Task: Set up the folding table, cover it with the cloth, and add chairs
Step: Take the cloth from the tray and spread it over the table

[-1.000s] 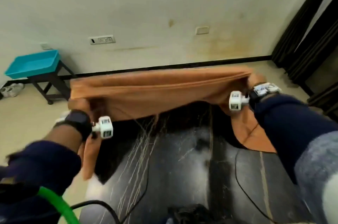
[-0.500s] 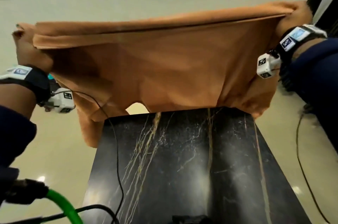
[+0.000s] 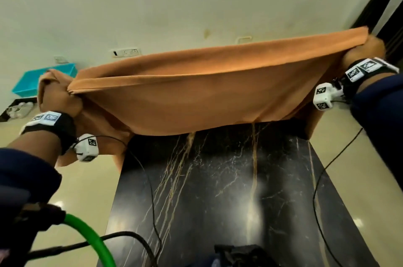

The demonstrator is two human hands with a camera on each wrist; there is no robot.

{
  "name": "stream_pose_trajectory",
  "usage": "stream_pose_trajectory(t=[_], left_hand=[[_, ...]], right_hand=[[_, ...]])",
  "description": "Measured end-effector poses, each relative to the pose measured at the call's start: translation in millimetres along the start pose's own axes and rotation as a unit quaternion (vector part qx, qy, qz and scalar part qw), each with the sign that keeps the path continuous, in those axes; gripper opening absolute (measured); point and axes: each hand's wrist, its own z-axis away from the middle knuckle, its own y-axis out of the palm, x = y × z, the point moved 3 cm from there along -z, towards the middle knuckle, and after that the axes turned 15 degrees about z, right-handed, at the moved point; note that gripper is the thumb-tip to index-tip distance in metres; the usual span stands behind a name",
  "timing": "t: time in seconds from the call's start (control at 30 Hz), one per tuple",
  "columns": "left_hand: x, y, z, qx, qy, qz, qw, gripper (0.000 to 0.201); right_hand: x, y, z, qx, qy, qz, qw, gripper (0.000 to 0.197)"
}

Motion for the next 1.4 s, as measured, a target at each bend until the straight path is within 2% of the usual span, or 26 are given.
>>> stream_pose_trajectory(t=[0.07, 0.17, 0.23, 0.3, 0.33, 0.37, 0.43, 0.53, 0.6, 0.67, 0.73, 0.83, 0.93, 1.0, 1.07, 1.1, 1.17, 1.23, 1.37, 1.4], left_hand=[[31.5, -3.8, 10.4, -0.004, -0.042, 0.007, 0.999, 0.034], [90.1, -14.4, 30.7, -0.007, -0.119, 0.014, 0.993, 0.030], [147.2, -13.5, 41.1, 0.018, -0.152, -0.014, 0.988, 0.028], [167.9, -15.3, 65.5, 0.042, -0.171, -0.061, 0.983, 0.044], [176.6, -13.5, 81.0, 0.063, -0.187, -0.071, 0.978, 0.046], [180.7, -9.5, 95.5, 0.098, -0.178, -0.100, 0.974, 0.040], [149.9, -6.0, 142.9, 0.175, -0.146, -0.161, 0.960, 0.033], [158.8, 2.0, 205.4, 0.257, -0.167, -0.179, 0.935, 0.031], [171.8, 2.8, 240.5, 0.278, -0.207, -0.207, 0.915, 0.031], [176.6, -0.5, 271.0, 0.282, -0.258, -0.217, 0.898, 0.031], [172.8, -5.1, 292.2, 0.287, -0.278, -0.233, 0.886, 0.032], [175.0, -15.8, 319.2, 0.339, -0.285, -0.278, 0.852, 0.037], [158.7, -18.7, 335.0, 0.371, -0.258, -0.262, 0.853, 0.040], [161.8, -26.2, 356.6, 0.446, -0.267, -0.265, 0.812, 0.045], [166.3, -40.9, 358.9, 0.424, -0.307, -0.238, 0.819, 0.045], [168.8, -46.4, 359.3, 0.412, -0.299, -0.238, 0.827, 0.046], [179.2, -63.0, 373.7, 0.386, -0.328, -0.257, 0.823, 0.048], [199.0, -69.7, 382.8, 0.349, -0.343, -0.227, 0.842, 0.045], [226.3, -82.4, 400.6, 0.315, -0.330, -0.220, 0.862, 0.039], [232.9, -79.9, 404.9, 0.299, -0.320, -0.192, 0.878, 0.037]], right_hand=[[4.5, -7.7, 7.1, -0.038, -0.065, 0.024, 0.997, 0.041], [-4.4, -15.3, 27.7, -0.050, -0.188, 0.069, 0.979, 0.040], [-27.0, -8.5, 40.5, -0.036, -0.237, 0.089, 0.967, 0.039], [-60.6, 3.3, 58.7, -0.005, -0.267, 0.101, 0.958, 0.038], [-81.0, 11.3, 70.2, 0.025, -0.278, 0.113, 0.954, 0.037], [-99.9, 16.8, 84.6, 0.068, -0.279, 0.125, 0.950, 0.037], [-143.3, 31.0, 114.2, 0.164, -0.262, 0.138, 0.941, 0.035], [-192.7, 44.7, 151.3, 0.251, -0.204, 0.134, 0.937, 0.031], [-216.0, 50.9, 168.8, 0.294, -0.191, 0.143, 0.926, 0.031], [-242.8, 59.9, 177.3, 0.313, -0.207, 0.184, 0.909, 0.029], [-270.9, 64.7, 178.7, 0.343, -0.221, 0.243, 0.880, 0.031], [-303.1, 67.8, 188.3, 0.379, -0.259, 0.322, 0.828, 0.029], [-323.1, 60.0, 212.1, 0.378, -0.287, 0.375, 0.797, 0.033], [-331.7, 48.9, 233.7, 0.378, -0.288, 0.400, 0.784, 0.030], [-339.8, 37.5, 250.8, 0.384, -0.281, 0.415, 0.775, 0.025], [-342.2, 30.5, 260.3, 0.386, -0.278, 0.421, 0.773, 0.024], [-350.6, 20.1, 277.3, 0.398, -0.264, 0.436, 0.763, 0.027], [-356.7, 10.9, 292.1, 0.403, -0.256, 0.449, 0.755, 0.030], [-344.1, -25.0, 337.2, 0.399, -0.218, 0.444, 0.773, 0.024], [-343.5, -30.5, 348.7, 0.404, -0.207, 0.438, 0.776, 0.023]])
